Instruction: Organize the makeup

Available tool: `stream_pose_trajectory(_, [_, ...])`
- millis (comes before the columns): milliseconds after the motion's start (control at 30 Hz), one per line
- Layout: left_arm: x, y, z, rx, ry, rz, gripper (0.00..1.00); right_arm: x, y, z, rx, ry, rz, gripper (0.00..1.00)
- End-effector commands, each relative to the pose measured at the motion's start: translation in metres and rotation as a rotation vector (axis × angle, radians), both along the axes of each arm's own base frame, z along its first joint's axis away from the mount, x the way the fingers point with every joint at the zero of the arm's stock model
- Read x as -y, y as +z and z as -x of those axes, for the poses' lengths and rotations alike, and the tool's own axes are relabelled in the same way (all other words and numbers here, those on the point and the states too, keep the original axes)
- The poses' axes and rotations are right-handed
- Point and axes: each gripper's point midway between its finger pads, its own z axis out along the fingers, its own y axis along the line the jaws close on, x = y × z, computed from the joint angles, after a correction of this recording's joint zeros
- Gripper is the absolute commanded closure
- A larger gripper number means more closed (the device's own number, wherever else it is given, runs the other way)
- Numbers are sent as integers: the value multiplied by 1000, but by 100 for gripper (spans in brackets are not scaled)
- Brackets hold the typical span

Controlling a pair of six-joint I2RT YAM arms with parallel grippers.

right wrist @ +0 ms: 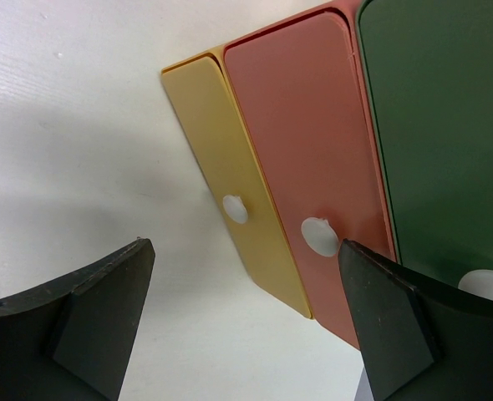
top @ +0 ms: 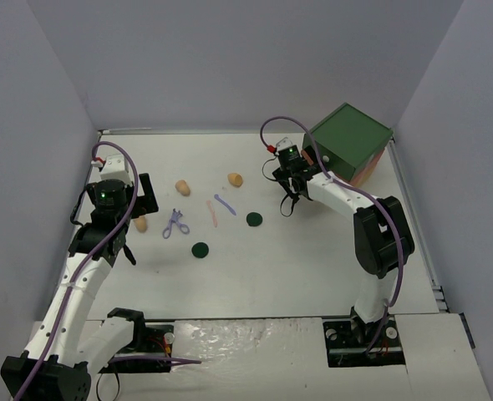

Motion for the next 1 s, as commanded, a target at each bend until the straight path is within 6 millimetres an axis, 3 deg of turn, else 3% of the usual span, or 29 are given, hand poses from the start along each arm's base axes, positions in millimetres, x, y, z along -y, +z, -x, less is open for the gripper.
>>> stream_pose_trajectory(0, [0,25,-9,75,2,11,3,-5,19,-10,56,11,-47,11])
stream_pose_trajectory(333, [0,26,-8,78,2,11,3,-25,2,6,-55,103,-136,12])
stream_pose_trajectory(433, [0,26,-8,79,2,11,3,-23,3,8,-54,92,-126,12])
stream_pose_trajectory(733, [-1,26,-7,79,5,10,3,-1,55,0,140,-36,-36,14])
stream_pose_trajectory(967, [-1,27,-7,81,7,12,3,5,62,8,208,-102,81,29])
